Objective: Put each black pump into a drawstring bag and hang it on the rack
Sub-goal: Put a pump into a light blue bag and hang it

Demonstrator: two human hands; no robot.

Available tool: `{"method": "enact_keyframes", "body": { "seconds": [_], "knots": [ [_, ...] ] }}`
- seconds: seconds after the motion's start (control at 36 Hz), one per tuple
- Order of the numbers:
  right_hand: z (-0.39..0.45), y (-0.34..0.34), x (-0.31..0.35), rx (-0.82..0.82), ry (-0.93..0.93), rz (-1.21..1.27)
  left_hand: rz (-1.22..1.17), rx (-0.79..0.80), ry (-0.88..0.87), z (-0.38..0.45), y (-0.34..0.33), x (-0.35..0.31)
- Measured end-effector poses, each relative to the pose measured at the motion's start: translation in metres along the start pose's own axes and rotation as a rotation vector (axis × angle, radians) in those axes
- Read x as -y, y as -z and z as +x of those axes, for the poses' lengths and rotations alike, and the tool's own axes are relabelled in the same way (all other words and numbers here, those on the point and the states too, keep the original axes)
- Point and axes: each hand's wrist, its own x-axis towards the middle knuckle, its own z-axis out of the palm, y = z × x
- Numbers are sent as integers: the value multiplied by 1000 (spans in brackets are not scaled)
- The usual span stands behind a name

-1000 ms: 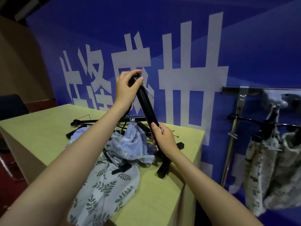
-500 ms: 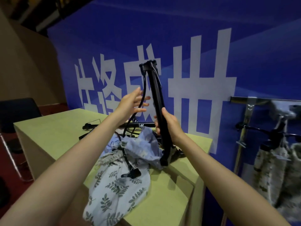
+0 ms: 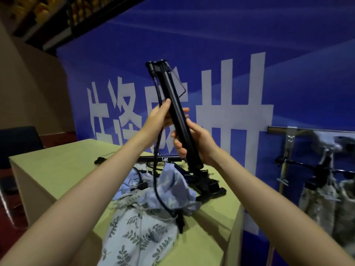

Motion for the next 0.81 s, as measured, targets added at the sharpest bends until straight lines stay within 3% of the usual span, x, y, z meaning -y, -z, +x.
{"method": "enact_keyframes", "body": {
  "seconds": [0.06, 0.11, 0.19, 0.33, 0.39, 0.5, 0.56, 0.67, 0.81],
  "knots": [
    [1, -5, -8, 6, -43, -44, -254, -92, 50, -4, -10, 3],
    [5, -5, -17, -62, -62, -179, -334, -236, 84, -2, -13, 6],
    [8, 8, -30, -310, 13, -507, -219, -404, 69, 3, -7, 8],
    [-8, 21, -42, -734, 374, -875, -105, -599, 22, 12, 11, 7],
    [-15, 11, -43, -683, 444, -929, -84, -612, 32, 15, 15, 10],
    [-11, -20, -54, -374, 258, -1328, -42, -603, 18, 17, 7, 16],
    [-5, -29, -60, -382, 210, -1446, -17, -599, -7, 18, 2, 18],
    [6, -27, -69, -484, 217, -1404, 8, -597, -37, 19, 1, 18],
    [2, -12, -63, -548, 149, -813, -87, -449, 93, 18, 22, 3]
  ]
}}
